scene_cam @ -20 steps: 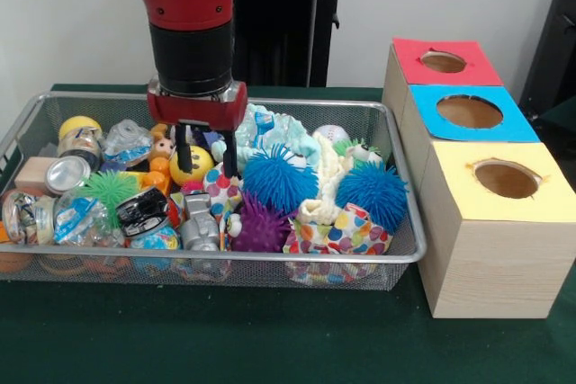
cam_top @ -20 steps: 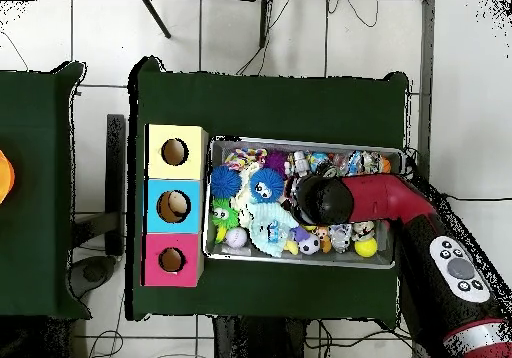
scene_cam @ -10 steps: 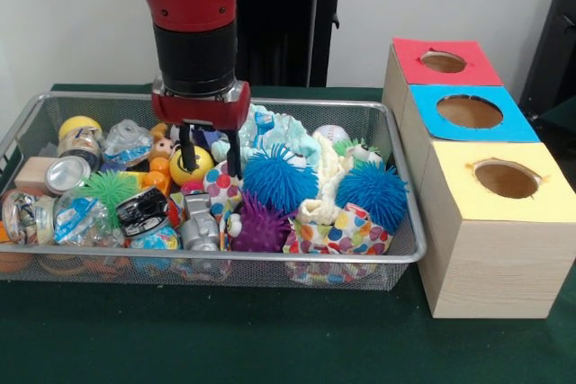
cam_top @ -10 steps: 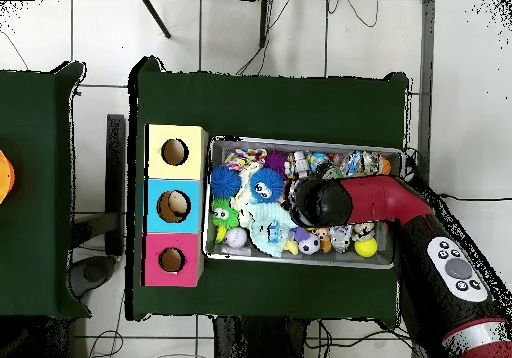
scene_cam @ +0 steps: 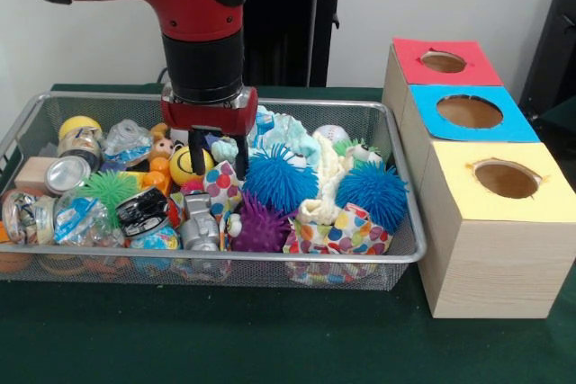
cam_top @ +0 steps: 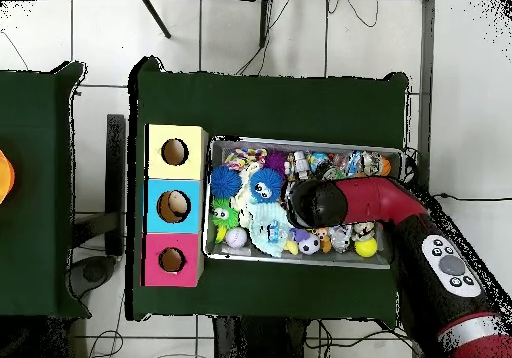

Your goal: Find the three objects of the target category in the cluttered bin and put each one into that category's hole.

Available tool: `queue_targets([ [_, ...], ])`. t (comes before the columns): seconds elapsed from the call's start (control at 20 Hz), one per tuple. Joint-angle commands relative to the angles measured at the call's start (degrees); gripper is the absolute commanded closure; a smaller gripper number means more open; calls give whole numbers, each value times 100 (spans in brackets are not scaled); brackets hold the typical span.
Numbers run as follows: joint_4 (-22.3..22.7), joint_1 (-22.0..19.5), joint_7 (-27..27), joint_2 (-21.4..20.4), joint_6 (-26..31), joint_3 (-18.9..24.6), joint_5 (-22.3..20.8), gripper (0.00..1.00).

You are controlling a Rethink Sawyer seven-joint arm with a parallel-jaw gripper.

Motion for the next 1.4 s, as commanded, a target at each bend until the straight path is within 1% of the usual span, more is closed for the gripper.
queue_targets([
  [0.05,-45,101,-502,299,-402,-65,-454,0],
  [0.2,-101,124,-479,378,-466,-110,-506,0],
  [0.6,-339,89,-651,570,-448,-102,-521,0],
  [1.1,-528,93,-615,794,-499,-95,-669,0],
  [1.35,-594,21,-731,860,-494,-40,-668,0],
  [1.4,-604,-11,-744,887,-388,-29,-584,0],
])
